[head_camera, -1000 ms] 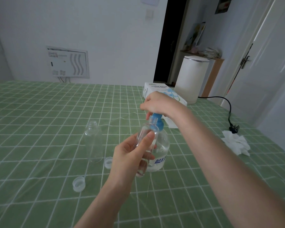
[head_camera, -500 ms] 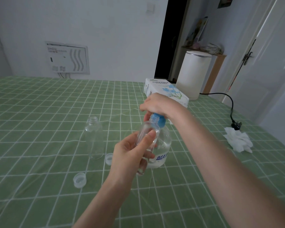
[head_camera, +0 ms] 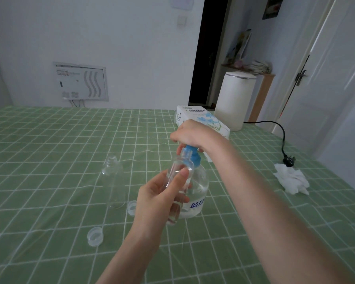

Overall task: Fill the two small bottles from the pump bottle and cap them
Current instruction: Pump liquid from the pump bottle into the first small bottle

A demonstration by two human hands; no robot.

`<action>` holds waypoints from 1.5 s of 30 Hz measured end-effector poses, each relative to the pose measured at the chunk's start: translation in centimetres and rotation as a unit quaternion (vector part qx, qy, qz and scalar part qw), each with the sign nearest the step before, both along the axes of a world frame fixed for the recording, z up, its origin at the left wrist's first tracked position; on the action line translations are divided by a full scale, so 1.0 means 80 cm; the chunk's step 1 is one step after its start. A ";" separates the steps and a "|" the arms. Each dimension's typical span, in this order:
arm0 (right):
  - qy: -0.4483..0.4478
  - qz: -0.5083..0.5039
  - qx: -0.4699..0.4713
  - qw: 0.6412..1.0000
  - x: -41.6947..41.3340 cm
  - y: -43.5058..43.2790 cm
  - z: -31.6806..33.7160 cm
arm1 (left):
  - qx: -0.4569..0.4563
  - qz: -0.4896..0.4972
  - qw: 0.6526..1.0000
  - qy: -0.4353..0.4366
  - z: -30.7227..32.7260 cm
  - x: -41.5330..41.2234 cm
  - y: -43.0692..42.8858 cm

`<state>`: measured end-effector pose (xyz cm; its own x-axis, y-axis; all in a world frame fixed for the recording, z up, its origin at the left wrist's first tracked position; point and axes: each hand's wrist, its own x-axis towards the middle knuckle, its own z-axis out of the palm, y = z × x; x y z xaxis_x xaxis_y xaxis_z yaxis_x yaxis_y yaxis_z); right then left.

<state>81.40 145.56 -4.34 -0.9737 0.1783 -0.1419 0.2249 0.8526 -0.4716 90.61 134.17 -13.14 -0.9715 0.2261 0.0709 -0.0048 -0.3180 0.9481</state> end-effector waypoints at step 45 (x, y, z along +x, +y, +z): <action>-0.026 0.008 -0.029 0.999 -0.003 0.000 -0.011 | -0.022 -0.001 1.000 0.001 -0.005 0.000 0.000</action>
